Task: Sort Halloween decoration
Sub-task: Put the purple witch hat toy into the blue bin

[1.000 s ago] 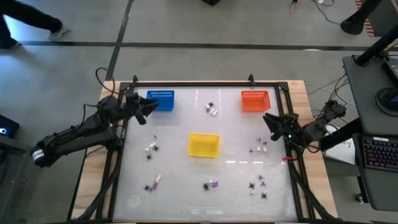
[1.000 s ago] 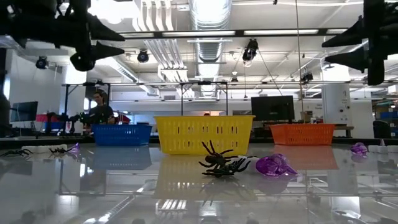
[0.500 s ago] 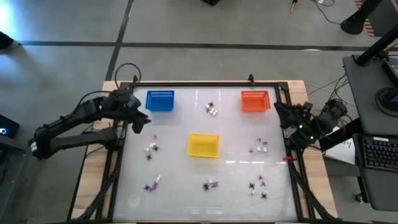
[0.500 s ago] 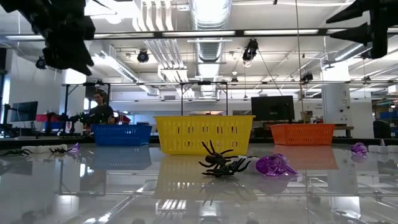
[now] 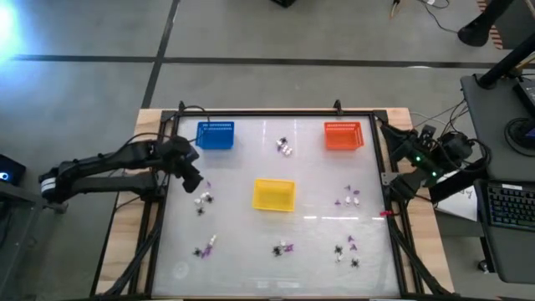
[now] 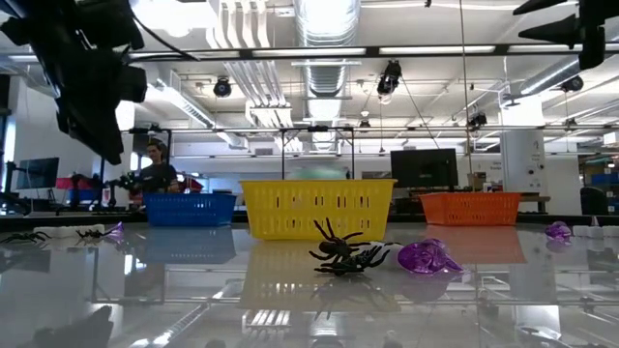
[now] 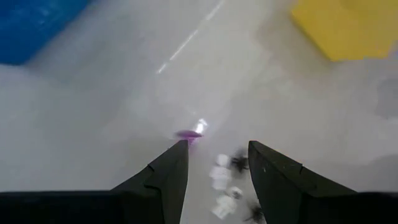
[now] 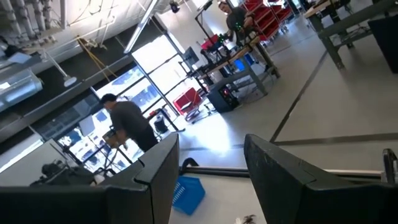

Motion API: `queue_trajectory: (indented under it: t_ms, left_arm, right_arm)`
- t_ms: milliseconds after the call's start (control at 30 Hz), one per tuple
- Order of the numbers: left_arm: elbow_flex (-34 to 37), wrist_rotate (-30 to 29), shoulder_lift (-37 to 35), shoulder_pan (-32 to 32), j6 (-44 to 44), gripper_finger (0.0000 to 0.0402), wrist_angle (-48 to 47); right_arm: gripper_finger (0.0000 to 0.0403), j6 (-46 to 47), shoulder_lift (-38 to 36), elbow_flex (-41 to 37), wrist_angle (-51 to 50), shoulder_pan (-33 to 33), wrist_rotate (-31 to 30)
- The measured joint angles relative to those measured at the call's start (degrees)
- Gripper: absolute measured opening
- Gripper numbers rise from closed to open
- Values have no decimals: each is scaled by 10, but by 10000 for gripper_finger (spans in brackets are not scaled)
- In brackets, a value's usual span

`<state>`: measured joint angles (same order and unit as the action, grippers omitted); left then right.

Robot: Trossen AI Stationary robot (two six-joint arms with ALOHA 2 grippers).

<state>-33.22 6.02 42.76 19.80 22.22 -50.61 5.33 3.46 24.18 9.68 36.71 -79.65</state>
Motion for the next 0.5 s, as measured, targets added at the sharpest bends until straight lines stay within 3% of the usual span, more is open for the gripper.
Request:
queue_trajectory:
  t_ms: [500]
  left_arm:
    - [21,-50,116,-23,60,150,53]
  right_arm:
    - [176,1,0,-2,-2,0,1]
